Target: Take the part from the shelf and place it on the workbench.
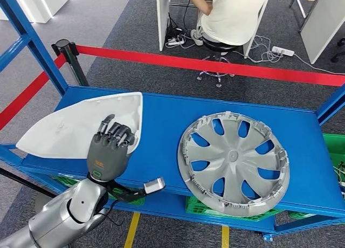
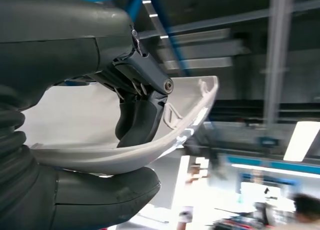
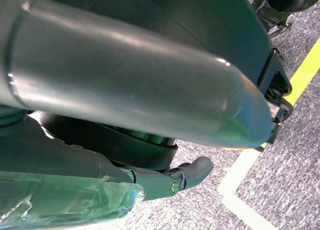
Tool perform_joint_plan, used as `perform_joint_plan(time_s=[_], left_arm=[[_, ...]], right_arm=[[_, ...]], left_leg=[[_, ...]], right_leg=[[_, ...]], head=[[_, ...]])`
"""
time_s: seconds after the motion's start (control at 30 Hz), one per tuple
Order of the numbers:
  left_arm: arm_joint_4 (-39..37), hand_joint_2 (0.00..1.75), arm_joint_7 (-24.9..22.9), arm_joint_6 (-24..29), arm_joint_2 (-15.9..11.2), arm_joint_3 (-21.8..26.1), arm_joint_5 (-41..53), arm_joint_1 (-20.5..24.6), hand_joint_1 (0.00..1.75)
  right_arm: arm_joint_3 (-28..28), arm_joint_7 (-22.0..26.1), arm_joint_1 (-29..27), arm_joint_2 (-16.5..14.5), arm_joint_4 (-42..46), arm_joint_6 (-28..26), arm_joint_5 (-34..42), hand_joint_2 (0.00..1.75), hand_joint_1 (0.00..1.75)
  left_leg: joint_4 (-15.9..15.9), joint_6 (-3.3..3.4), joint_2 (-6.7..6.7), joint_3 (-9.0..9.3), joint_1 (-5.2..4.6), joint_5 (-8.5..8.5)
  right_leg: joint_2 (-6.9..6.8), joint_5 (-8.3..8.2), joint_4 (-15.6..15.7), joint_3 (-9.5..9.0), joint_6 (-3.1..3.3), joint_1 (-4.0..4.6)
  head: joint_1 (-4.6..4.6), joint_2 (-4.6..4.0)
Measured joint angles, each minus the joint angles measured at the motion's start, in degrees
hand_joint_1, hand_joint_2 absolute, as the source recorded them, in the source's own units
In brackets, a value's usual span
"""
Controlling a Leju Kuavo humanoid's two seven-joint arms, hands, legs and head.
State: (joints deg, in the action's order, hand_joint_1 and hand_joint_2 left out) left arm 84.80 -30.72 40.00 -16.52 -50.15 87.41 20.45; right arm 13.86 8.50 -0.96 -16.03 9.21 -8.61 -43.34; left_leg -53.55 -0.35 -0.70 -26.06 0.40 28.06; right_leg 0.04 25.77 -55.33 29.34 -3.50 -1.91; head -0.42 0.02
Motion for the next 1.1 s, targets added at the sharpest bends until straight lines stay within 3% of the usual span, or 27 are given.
perform_joint_plan(time_s=[0.1,0.2,0.23,0.27,0.3,0.33,0.4,0.43,0.47,0.53,0.6,0.7,0.73,0.77,0.8,0.87,0.93,1.03,1.1], left_arm=[[1.3,1.75,3.3,0.0,0.1,2.6,0.0,-1.5,1.75],[1.8,1.75,3.5,0.1,0.2,4.0,0.0,-2.3,1.75],[1.8,1.75,3.5,0.1,0.2,4.2,0.0,-2.6,1.75],[1.9,1.75,3.6,0.1,0.2,4.3,0.0,-3.0,1.75],[1.9,1.75,3.7,0.1,0.2,4.4,0.0,-3.2,1.75],[2.0,1.75,3.9,0.1,0.2,4.6,0.0,-3.5,1.75],[2.3,1.75,4.5,0.1,0.2,5.1,0.0,-3.9,1.75],[2.5,1.75,4.9,0.1,0.2,5.5,0.0,-4.1,1.75],[2.7,1.75,5.3,0.1,0.3,5.8,0.0,-4.3,1.75],[3.2,1.75,6.6,0.1,0.4,6.6,0.0,-4.9,1.75],[3.8,1.75,9.0,0.1,0.8,8.0,0.0,-6.1,1.75],[5.3,1.75,19.7,0.1,3.8,12.8,0.0,-10.6,1.75],[5.7,1.75,24.7,0.1,5.4,15.4,0.0,-12.7,1.75],[6.0,1.75,28.8,0.1,7.0,17.9,0.0,-14.6,1.75],[6.2,1.75,31.1,0.1,8.4,20.0,0.0,-16.0,1.75],[6.7,1.75,33.0,0.1,10.8,23.3,0.0,-17.9,1.75],[7.2,1.75,33.3,0.1,12.3,25.7,0.0,-18.9,1.75],[7.6,1.75,33.5,0.1,13.9,27.7,0.0,-20.0,1.75],[7.6,1.75,33.6,0.1,14.7,28.4,0.0,-20.5,1.75]], right_arm=[[0.0,0.1,0.0,0.0,0.0,0.0,0.0,0.0,0.0],[0.1,0.2,0.1,0.1,0.1,-0.2,0.1,0.0,0.0],[0.1,0.2,0.2,0.1,0.1,-0.2,0.1,0.0,0.0],[0.1,0.2,0.2,0.2,0.1,-0.3,0.2,0.0,0.0],[0.1,0.2,0.2,0.2,0.1,-0.3,0.2,0.0,0.0],[0.1,0.2,0.1,0.2,0.1,-0.3,0.3,0.0,0.0],[0.1,0.2,0.0,0.2,0.0,-0.2,0.3,0.0,0.0],[0.1,0.2,0.0,0.1,0.0,-0.1,0.3,0.0,0.0],[0.1,0.2,0.0,0.1,0.0,-0.1,0.3,0.0,0.0],[0.1,0.3,0.0,0.0,-0.1,-0.1,0.4,0.0,0.0],[0.1,0.3,0.1,0.0,-0.1,-0.2,0.3,0.0,0.0],[1.0,0.5,0.0,0.0,-0.1,-0.4,-2.2,0.0,0.0],[1.6,0.6,0.0,0.0,-0.1,-0.4,-3.3,0.0,0.0],[2.2,0.7,0.0,-0.1,-0.1,-0.4,-4.1,0.0,0.0],[2.6,0.8,0.0,-0.2,-0.1,-0.4,-4.4,0.0,0.0],[3.3,0.8,-0.1,-0.3,-0.1,-0.4,-4.7,0.0,0.0],[3.7,0.8,0.0,-0.6,-0.1,-0.4,-4.8,0.0,0.0],[4.2,0.8,0.0,-0.7,-0.1,-0.4,-4.9,0.0,0.0],[4.5,0.8,0.0,-0.7,-0.1,-0.5,-4.9,0.0,0.0]], left_leg=[[0.8,0.8,0.18,0.21,0.46,-0.48],[1.0,1.21,0.31,0.49,0.51,-0.37],[1.0,1.23,0.33,0.68,0.47,-0.22],[0.9,1.18,0.31,0.98,0.48,0.0],[0.8,1.02,0.26,1.39,0.54,0.33],[0.5,0.75,0.19,1.9,0.66,0.83],[-0.2,-0.09,0.04,2.5,0.79,2.08],[-0.6,-0.53,-0.02,2.5,0.76,2.59],[-0.8,-0.88,-0.06,2.24,0.66,2.87],[-1.2,-1.4,-0.09,1.6,0.59,3.23],[-3.0,-1.9,0.02,0.36,0.6,4.85],[-13.3,-2.23,0.14,-4.74,0.54,10.26],[-16.8,-2.12,0.14,-6.59,0.51,11.26],[-18.6,-1.9,0.14,-7.77,0.47,11.1],[-18.5,-1.58,0.14,-8.09,0.39,9.89],[-12.9,-0.45,0.15,-5.96,-0.1,5.35],[-6.3,0.63,0.34,-3.01,-0.83,2.2],[-3.8,0.7,0.58,-2.66,-1.19,0.78],[-3.3,1.02,0.66,-3.32,-0.88,-0.28]], right_leg=[[0.05,1.11,-2.0,1.4,-0.39,0.17],[0.18,5.24,-13.4,7.6,-0.21,0.61],[0.23,5.69,-16.8,9.66,-0.17,0.74],[0.27,5.04,-18.3,10.87,-0.12,0.85],[0.29,3.25,-17.5,11.02,-0.07,0.9],[0.27,0.54,-14.5,10.16,-0.03,0.88],[0.34,-2.72,-9.0,7.81,-0.09,0.95],[0.42,-3.13,-7.3,6.96,0.05,0.97],[0.54,-2.49,-7.1,6.71,0.26,1.03],[0.72,-1.66,-6.7,6.86,1.07,0.88],[0.84,-0.94,-6.4,7.19,1.94,0.69],[0.88,-0.75,-6.1,7.3,2.68,0.79],[0.91,-0.8,-6.0,7.33,2.79,0.93],[0.93,-0.85,-6.0,7.37,2.9,1.11],[0.95,-0.92,-6.0,7.39,3.02,1.3],[0.95,-1.16,-6.0,7.44,3.22,1.64],[0.9,-1.56,-5.9,7.57,3.07,1.86],[0.67,-2.71,-5.4,7.72,2.15,1.92],[0.58,-2.03,-5.7,8.21,1.52,1.98]], head=[[0.21,0.0],[0.52,0.0],[0.53,0.0],[0.54,0.0],[0.54,0.0],[0.54,0.0],[0.66,0.0],[0.73,0.0],[0.67,0.0],[0.49,0.0],[0.23,0.0],[-0.05,0.0],[-0.07,0.0],[-0.1,0.0],[-0.11,0.0],[-0.09,0.0],[-0.09,0.0],[-0.06,0.0],[0.03,0.0]])
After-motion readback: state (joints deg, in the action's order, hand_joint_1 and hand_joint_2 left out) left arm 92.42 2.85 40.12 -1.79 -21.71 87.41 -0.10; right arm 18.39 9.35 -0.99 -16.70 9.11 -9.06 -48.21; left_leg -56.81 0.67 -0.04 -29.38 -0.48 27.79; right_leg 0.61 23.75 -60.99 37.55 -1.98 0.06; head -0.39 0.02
